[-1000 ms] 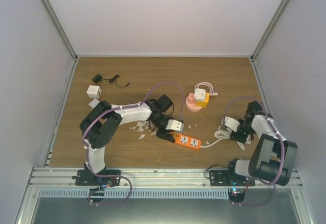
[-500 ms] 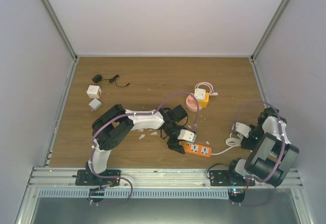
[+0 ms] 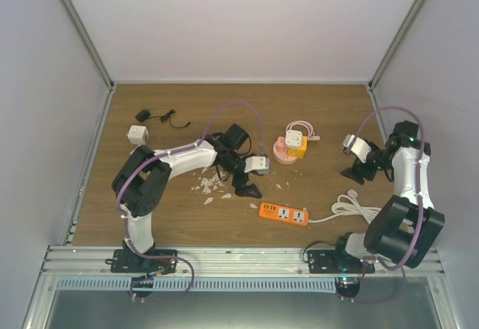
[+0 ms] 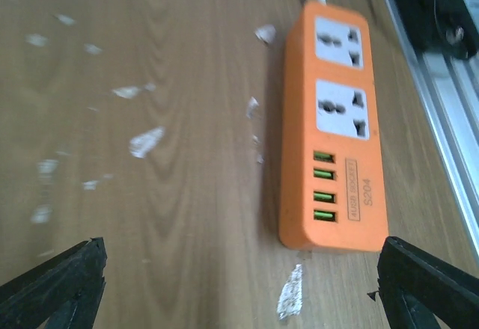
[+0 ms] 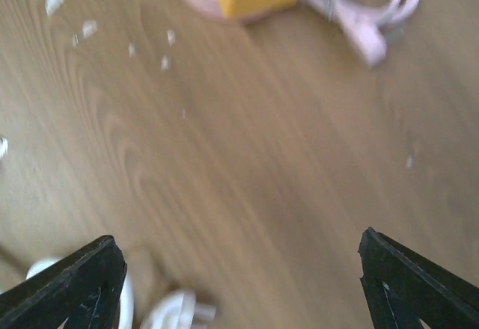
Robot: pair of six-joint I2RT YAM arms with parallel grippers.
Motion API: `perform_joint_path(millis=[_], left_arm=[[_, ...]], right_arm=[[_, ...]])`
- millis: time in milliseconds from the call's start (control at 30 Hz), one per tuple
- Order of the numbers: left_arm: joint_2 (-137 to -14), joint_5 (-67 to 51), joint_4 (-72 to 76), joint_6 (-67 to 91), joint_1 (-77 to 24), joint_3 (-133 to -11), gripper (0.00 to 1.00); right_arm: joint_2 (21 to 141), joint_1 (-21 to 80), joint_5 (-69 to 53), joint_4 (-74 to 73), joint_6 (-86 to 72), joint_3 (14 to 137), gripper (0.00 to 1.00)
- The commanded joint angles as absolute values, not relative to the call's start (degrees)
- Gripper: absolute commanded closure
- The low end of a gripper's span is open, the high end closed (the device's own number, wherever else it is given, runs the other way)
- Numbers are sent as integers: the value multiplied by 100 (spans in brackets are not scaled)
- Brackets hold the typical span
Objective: Pull the plug off the socket
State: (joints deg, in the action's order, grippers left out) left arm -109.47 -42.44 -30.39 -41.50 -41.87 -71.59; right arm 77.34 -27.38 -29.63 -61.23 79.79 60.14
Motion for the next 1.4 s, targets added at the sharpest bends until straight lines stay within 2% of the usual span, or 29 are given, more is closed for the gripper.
perform_joint_path(millis=[0, 167, 433, 833, 1067, 1233, 1367], left_arm=[[-10446, -4707, -2680, -3686, -3783, -7218, 1], [-10048, -4890, -2134, -3098, -3286, -6945, 1], [-9430, -3816, -792, -1831, -2811, -6404, 1], [-9799, -4822, -1892, -2352, -2311, -6924, 1], [-9798, -4831, -1964, -2407, -2281, -6986, 1], [-9824, -4824, -1975, -2388, -2241, -6983, 1], [-9827, -4881, -1922, -2273, -2200, -6986, 1]], right_arm=[[7896, -2173, -3904, -5497, 7110, 6224, 13], [8214, -1609, -4070, -4737, 6638, 6267, 11], [9003, -1024, -4159, -3859, 6339, 6346, 11], [9735, -611, -4211, -3577, 6930, 6648, 10], [10197, -443, -4301, -3837, 7128, 6958, 11], [10322, -351, -4338, -3776, 7114, 6995, 13], [10451, -253, -4306, -3738, 7089, 6999, 19]])
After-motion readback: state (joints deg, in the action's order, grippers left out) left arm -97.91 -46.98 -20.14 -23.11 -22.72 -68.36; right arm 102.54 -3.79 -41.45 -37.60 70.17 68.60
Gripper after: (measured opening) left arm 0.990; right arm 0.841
